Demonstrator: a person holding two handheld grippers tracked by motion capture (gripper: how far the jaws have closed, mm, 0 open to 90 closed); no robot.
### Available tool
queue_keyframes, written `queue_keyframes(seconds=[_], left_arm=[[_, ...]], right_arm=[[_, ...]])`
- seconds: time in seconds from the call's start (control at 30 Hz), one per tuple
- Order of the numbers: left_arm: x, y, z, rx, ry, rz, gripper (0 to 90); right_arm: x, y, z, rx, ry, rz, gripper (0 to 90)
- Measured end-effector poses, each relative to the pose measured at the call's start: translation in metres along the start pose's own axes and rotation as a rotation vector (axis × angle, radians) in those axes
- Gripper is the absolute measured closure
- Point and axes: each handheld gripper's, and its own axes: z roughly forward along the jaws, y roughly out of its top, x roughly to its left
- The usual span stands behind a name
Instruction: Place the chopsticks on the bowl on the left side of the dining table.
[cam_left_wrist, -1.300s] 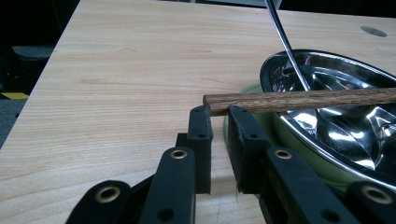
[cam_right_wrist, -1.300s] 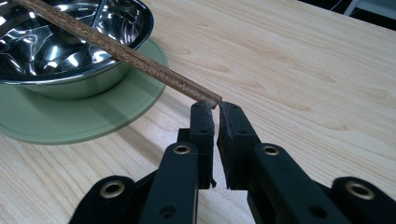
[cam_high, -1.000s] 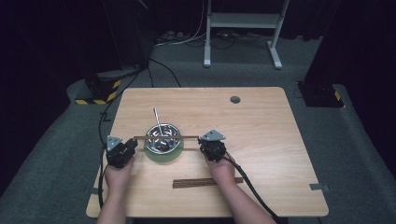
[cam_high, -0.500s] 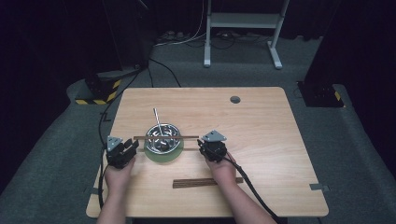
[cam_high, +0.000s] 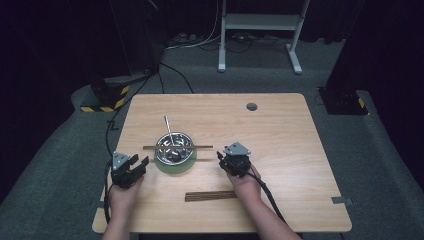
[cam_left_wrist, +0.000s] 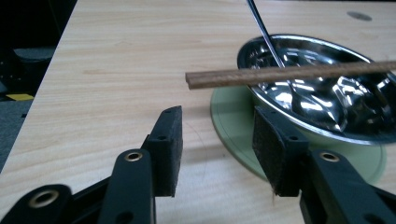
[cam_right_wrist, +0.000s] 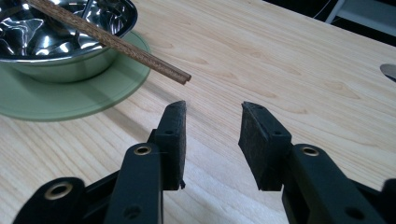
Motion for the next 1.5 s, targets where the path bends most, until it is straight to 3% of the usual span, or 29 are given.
queue_keyframes(seconds=[0.17, 0.47, 0.73, 0.83, 0.87, 1.0, 1.07, 1.23, 1.37, 1.43, 1.5], left_arm=[[-0.007, -0.006, -0.008, 0.027, -0.036, 0.015, 48.4], [-0.028, -0.019, -0.018, 0.094, -0.124, 0.045, 43.8], [-0.036, -0.031, -0.014, 0.169, -0.125, 0.071, 41.4], [-0.039, -0.034, -0.010, 0.194, -0.119, 0.077, 40.2], [-0.041, -0.036, -0.009, 0.201, -0.113, 0.065, 39.9], [-0.044, -0.037, -0.007, 0.199, -0.101, 0.082, 38.9], [-0.044, -0.037, -0.006, 0.195, -0.102, 0.107, 38.7], [-0.051, -0.037, -0.004, 0.203, -0.074, 0.149, 37.7], [-0.051, -0.037, -0.003, 0.200, -0.089, 0.156, 37.4], [-0.051, -0.037, -0.003, 0.201, -0.088, 0.155, 37.1], [-0.052, -0.037, -0.003, 0.202, -0.087, 0.157, 37.1]], right_arm=[[-0.005, -0.006, -0.010, 0.002, -0.009, 0.011, 57.1], [-0.032, -0.021, -0.040, -0.033, -0.037, 0.027, 50.2], [-0.067, -0.051, -0.078, -0.027, -0.094, 0.033, 51.3], [-0.081, -0.068, -0.091, -0.001, -0.121, 0.024, 51.1], [-0.087, -0.074, -0.095, 0.012, -0.132, 0.030, 50.8], [-0.109, -0.097, -0.109, 0.055, -0.167, 0.067, 49.6], [-0.118, -0.106, -0.115, 0.076, -0.177, 0.087, 49.1], [-0.134, -0.120, -0.126, 0.142, -0.159, 0.142, 46.9], [-0.140, -0.127, -0.126, 0.193, -0.136, 0.169, 43.6], [-0.139, -0.131, -0.124, 0.184, -0.102, 0.172, 43.1], [-0.139, -0.130, -0.124, 0.186, -0.105, 0.172, 41.9]])
